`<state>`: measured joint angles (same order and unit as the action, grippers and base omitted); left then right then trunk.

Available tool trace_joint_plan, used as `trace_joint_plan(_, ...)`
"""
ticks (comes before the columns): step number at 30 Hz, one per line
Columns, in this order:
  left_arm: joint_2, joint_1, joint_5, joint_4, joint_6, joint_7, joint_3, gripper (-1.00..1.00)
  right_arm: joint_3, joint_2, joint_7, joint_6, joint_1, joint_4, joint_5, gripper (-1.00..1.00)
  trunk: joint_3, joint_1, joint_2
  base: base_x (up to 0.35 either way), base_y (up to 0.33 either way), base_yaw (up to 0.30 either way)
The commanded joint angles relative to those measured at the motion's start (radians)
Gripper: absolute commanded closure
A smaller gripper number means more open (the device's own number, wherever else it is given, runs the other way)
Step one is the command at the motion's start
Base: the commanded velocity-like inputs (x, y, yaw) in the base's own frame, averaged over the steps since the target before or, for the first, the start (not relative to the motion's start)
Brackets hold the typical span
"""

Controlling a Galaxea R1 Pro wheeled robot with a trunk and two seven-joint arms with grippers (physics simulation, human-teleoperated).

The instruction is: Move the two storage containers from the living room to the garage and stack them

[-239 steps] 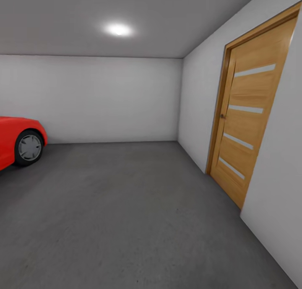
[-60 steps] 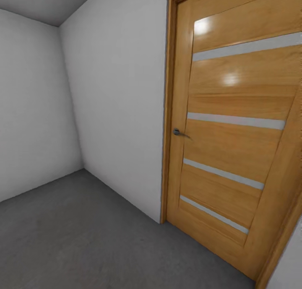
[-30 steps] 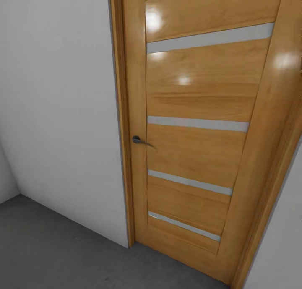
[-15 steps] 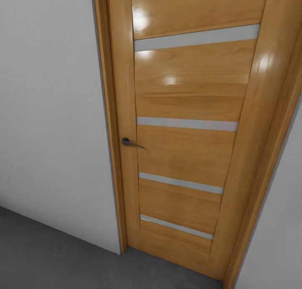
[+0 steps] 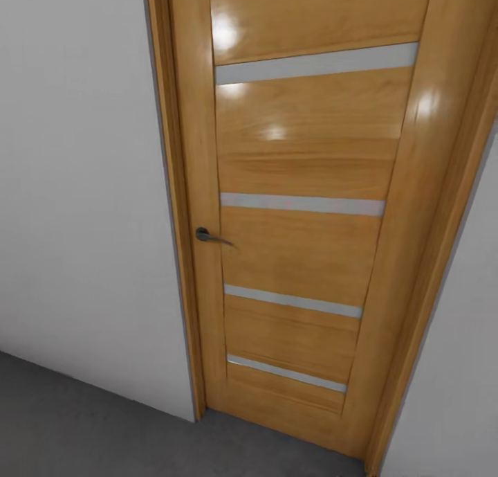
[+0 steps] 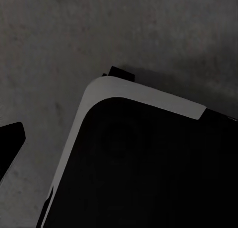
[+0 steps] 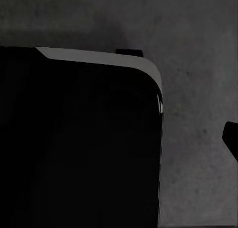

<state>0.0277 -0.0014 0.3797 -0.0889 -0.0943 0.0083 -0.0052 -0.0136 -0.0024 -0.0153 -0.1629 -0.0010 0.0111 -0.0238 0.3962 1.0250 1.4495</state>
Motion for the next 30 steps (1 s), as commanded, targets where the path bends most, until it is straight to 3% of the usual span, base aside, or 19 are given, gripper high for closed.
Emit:
trace_joint_plan(1, 0.000, 0.000, 0.004, 0.000, -0.002, 0.001, -0.001, -1.00, -0.001, 0.000, -0.002, -0.004, -0.001, 0.001, -0.002, -1.00, 0.001, 0.000, 0.000, 0.000, 0.111, -0.217)
trace_joint_plan(30, 0.001, 0.000, 0.005, 0.000, -0.002, 0.001, 0.000, -1.00, -0.005, -0.001, -0.002, -0.003, -0.001, 0.001, -0.007, -1.00, 0.001, 0.000, 0.000, 0.000, 0.162, -0.221)
